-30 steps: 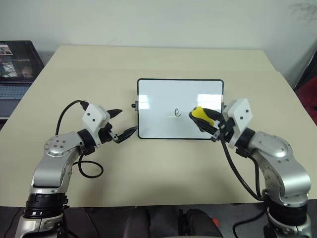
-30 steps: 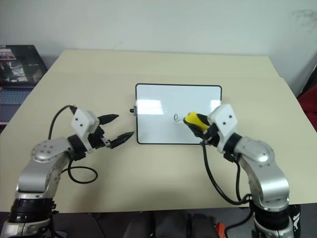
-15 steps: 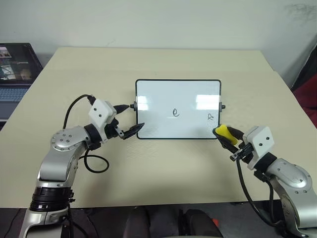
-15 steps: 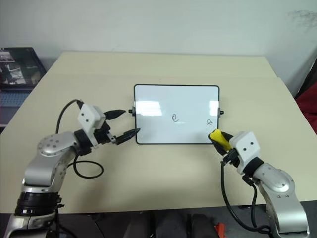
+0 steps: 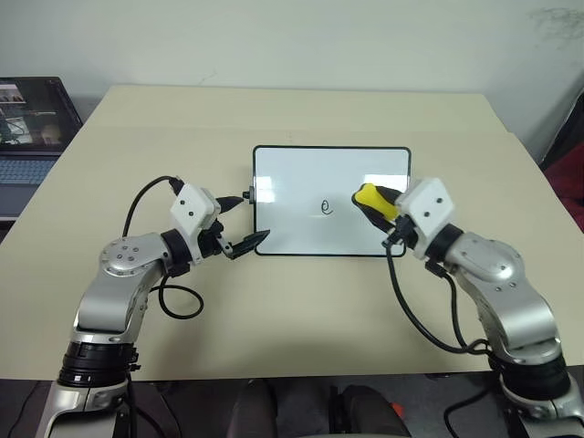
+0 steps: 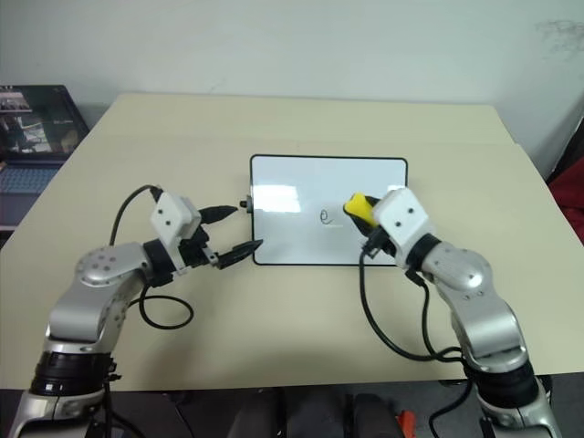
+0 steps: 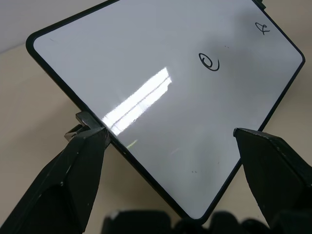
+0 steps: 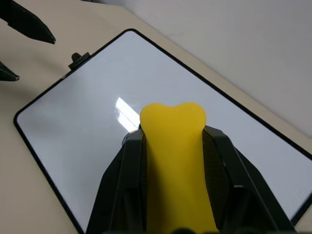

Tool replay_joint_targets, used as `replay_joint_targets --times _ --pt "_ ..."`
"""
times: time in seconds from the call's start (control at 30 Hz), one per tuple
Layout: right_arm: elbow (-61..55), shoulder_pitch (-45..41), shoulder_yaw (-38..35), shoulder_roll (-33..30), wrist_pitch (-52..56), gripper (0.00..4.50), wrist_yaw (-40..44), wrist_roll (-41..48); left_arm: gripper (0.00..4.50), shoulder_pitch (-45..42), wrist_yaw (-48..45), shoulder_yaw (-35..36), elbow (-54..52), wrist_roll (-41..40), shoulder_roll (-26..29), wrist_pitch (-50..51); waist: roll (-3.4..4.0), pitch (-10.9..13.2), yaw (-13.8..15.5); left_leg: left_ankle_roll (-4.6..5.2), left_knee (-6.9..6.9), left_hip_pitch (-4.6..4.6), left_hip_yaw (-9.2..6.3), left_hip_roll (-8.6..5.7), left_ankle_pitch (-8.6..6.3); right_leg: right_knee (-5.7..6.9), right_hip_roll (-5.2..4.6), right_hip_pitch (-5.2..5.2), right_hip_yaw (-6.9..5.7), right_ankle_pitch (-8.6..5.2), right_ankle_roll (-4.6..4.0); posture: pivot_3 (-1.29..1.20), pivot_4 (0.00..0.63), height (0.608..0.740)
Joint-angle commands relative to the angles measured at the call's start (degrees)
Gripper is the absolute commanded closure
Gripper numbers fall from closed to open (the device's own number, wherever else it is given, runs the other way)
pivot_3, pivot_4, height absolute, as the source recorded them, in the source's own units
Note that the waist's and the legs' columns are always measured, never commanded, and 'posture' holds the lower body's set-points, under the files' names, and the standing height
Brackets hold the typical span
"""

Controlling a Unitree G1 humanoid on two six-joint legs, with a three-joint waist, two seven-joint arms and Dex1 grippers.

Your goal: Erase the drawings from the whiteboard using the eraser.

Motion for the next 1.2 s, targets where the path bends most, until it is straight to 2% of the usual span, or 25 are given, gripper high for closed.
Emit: replay_joint_targets --times 0.03,0.13,0.4,0.53,0.67,1.1,1.2 --pt "5.93 -4.84 3.78 1.54 -0.44 3.3 -2.78 -4.55 0.0 -2.23 -1.64 0.99 -0.23 -0.92 1.59 -0.75 0.0 0.0 0.0 0.0 0.0 0.0 0.0 0.0 0.0 0.01 0.0 0.0 -0.01 0.0 0.0 0.0 0.15 0.74" --pt "13.58 -9.55 6.92 3.21 -2.9 3.3 -4.66 -8.54 0.0 -2.15 -3.73 0.88 0.87 -0.54 3.09 -1.56 0.0 0.0 -0.03 0.0 0.01 0.0 0.02 0.0 0.0 0.03 -0.01 -0.01 0.02 0.0 0.0 0.0 0.15 0.74" --pt "26.34 -16.55 8.55 7.83 -7.6 3.3 -7.39 -12.65 0.0 -1.39 -10.79 -0.16 0.64 -1.84 6.29 -1.47 0.02 0.01 -0.06 -0.01 0.01 -0.01 0.05 0.03 0.0 0.1 -0.01 -0.09 0.04 0.0 -0.01 0.0 0.15 0.74" --pt "30.09 -17.01 8.84 9.12 -10.41 3.3 -7.48 -13.55 0.0 -1.08 -11.71 -0.46 0.85 -1.21 6.96 -1.74 0.02 0.01 -0.07 0.0 0.02 -0.01 0.04 0.03 0.01 0.18 -0.01 -0.1 0.04 0.0 -0.01 0.0 0.15 0.74" --pt "34.6 -11.72 10.96 11.07 -12.89 3.3 -6.69 -13.76 0.0 -0.87 -11.75 -0.12 0.38 -1.46 7.02 -1.32 -0.03 -0.03 -0.12 0.0 0.08 0.02 0.03 0.05 0.01 0.35 -0.01 -0.11 0.04 0.0 -0.01 0.0 0.15 0.74" --pt "36.66 -9.1 16.01 12.72 -12.3 3.3 -2.76 -17.19 0.0 -1.01 -12.49 -0.24 0.05 -1.49 7.02 -0.44 -0.05 -0.05 -0.39 0.19 0.25 1.0 -0.01 0.16 0.16 0.87 -0.07 0.49 0.09 -0.02 0.03 0.0 0.15 0.74" --pt "26.7 -10.77 13.1 12.55 -7.9 3.3 -1.22 -15.36 0.0 -0.78 -12.29 -0.1 0.4 -1.3 6.89 -0.62 -0.03 -0.04 -0.33 0.19 0.25 0.95 -0.03 0.16 0.16 0.88 -0.07 0.5 0.12 -0.01 0.02 0.0 0.15 0.74"
